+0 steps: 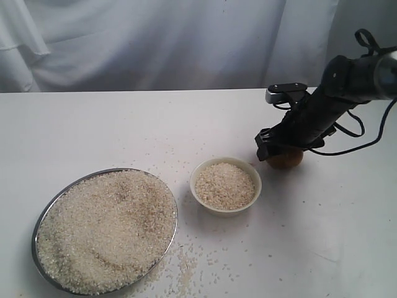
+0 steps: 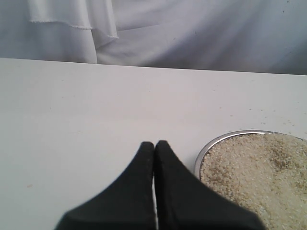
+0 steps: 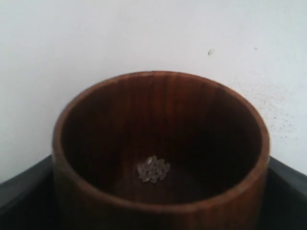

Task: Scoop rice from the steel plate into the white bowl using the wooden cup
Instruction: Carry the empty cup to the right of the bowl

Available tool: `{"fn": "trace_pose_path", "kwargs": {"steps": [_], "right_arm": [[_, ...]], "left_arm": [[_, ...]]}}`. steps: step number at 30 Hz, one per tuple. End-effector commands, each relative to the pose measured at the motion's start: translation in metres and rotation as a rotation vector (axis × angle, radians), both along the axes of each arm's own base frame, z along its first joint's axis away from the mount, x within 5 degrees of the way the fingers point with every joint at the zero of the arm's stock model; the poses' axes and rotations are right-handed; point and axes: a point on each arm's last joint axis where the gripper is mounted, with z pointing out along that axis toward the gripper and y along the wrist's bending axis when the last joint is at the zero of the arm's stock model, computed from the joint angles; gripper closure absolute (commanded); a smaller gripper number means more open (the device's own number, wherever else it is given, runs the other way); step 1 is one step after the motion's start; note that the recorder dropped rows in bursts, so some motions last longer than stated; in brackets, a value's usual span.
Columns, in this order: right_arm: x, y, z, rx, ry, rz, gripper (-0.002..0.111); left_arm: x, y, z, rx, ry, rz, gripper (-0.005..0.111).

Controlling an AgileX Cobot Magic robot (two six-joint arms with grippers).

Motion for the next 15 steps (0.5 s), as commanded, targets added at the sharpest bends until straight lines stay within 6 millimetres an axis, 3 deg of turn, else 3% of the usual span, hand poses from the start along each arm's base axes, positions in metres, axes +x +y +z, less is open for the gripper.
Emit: {"fn": "trace_pose_path", "kwargs": {"steps": [1, 15], "right_arm": [[-0.009, -0.005, -0.004, 0.008, -0.046, -0.024, 0.108], [-0.049, -0.031, -0.009, -0.026, -0.382, -0.145, 0.108]], "left_arm": [[0.000, 0.000, -0.001, -0.002, -0.006, 0.002, 0.107], [0.000, 0.000, -0.001, -0.002, -0.006, 0.002, 0.107]]}}
